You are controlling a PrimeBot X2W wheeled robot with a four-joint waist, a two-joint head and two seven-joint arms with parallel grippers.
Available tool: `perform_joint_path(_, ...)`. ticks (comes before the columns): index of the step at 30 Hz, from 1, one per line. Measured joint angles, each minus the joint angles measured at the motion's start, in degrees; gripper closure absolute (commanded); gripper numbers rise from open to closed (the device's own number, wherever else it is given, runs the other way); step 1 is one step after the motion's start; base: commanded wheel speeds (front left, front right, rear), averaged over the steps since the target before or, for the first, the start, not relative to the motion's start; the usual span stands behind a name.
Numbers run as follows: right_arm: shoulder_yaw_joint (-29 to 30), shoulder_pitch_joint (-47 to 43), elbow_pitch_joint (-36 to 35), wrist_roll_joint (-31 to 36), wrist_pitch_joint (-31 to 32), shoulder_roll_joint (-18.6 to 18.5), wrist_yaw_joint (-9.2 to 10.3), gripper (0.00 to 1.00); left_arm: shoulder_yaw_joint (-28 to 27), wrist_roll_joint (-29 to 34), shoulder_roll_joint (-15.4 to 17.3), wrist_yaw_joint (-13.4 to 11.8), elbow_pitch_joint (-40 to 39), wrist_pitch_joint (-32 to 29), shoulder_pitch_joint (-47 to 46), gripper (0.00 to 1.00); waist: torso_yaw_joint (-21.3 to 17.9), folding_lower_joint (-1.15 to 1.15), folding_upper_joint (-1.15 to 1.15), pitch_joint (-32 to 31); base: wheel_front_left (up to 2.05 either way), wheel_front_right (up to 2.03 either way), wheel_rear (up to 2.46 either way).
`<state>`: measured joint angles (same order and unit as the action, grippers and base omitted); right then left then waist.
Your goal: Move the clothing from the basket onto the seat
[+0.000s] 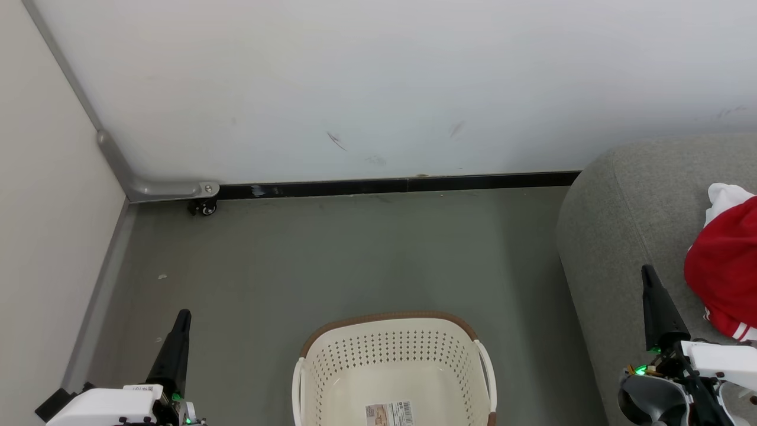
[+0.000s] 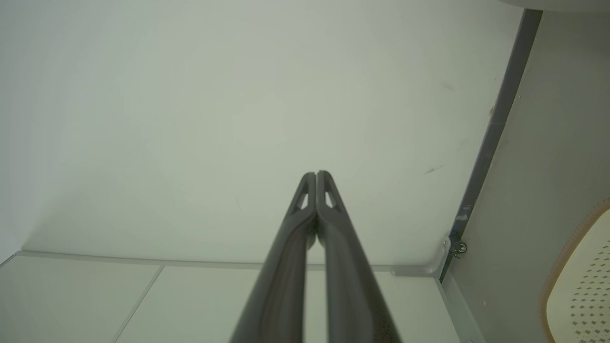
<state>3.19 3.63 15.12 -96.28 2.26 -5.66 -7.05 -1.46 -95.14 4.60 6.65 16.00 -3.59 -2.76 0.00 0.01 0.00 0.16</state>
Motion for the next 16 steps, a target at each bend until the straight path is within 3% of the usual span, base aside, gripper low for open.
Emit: perform_joint_path(16,0.1,0.0,0.0,0.0,0.0,0.1,0.0,1.0,-0.1,0.0,-0.1,0.0,0.0,0.0,0.0,1.0,0.0,0.0,0.0,0.0,0.0,0.0,0.0)
